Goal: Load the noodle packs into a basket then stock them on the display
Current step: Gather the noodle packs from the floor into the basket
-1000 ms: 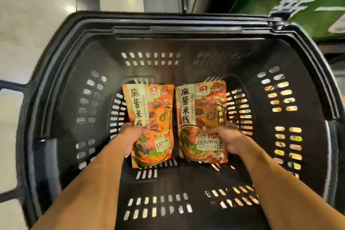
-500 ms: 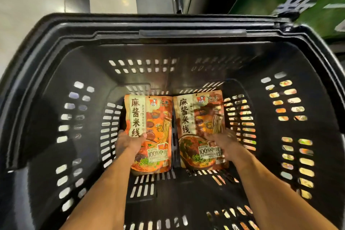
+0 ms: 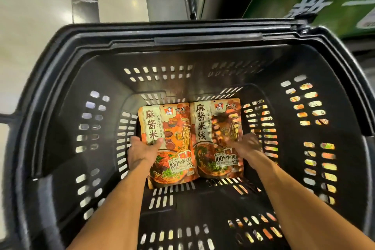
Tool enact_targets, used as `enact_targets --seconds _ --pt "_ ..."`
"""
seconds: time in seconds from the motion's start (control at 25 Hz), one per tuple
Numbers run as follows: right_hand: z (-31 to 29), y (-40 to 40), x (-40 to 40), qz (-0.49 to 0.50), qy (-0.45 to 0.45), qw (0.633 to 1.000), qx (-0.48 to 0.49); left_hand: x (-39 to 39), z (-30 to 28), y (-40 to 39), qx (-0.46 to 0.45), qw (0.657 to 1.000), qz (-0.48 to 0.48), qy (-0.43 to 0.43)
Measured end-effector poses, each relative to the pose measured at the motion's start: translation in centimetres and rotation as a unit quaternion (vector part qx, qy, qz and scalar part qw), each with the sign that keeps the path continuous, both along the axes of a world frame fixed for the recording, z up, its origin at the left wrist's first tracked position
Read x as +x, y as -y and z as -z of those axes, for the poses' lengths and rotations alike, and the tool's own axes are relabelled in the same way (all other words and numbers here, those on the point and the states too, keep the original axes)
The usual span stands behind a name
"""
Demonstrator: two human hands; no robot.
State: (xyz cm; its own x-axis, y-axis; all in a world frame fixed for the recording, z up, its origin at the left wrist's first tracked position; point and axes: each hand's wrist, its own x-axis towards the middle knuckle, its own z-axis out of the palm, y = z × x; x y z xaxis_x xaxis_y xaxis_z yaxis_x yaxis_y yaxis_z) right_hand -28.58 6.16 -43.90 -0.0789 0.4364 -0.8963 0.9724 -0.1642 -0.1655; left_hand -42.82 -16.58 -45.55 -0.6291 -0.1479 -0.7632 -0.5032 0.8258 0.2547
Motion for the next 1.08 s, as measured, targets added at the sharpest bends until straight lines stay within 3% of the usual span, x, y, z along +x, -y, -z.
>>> enact_targets --seconds 0.12,0.24,0.32,0.44,0.52,0.88,1.08 --pt "-4.5 -0.5 0.2 -0.127 0.002 0.985 0.120 -0.9 -4.5 -0.2 -0.015 0.982 0.182 -0.053" --pt "-9.5 -0.6 0.0 -0.278 -0.043 0.939 0.198 -1.6 -9.0 -0.3 -0.074 0.902 0.408 -0.123" --pt "-13.1 -0.8 -0.4 -0.334 -0.063 0.913 0.224 -2.4 -12.7 -1.2 -0.102 0.851 0.486 -0.171" --pt "-17.9 -1.0 -0.5 -0.402 -0.066 0.865 0.292 -3.7 -19.0 -2.5 -0.118 0.805 0.537 -0.224" --pt "-22.1 -1.1 -0.2 -0.406 -0.082 0.849 0.327 -4.1 -23.9 -3.4 -0.129 0.777 0.565 -0.246" --pt "-45.9 0.1 3.3 -0.306 -0.077 0.854 0.414 -4.7 -48.9 -9.8 -0.077 0.645 0.661 -0.376" --pt "-58.4 1.2 9.9 -0.208 -0.042 0.855 0.473 -0.4 -60.9 -14.5 0.007 0.566 0.699 -0.438"
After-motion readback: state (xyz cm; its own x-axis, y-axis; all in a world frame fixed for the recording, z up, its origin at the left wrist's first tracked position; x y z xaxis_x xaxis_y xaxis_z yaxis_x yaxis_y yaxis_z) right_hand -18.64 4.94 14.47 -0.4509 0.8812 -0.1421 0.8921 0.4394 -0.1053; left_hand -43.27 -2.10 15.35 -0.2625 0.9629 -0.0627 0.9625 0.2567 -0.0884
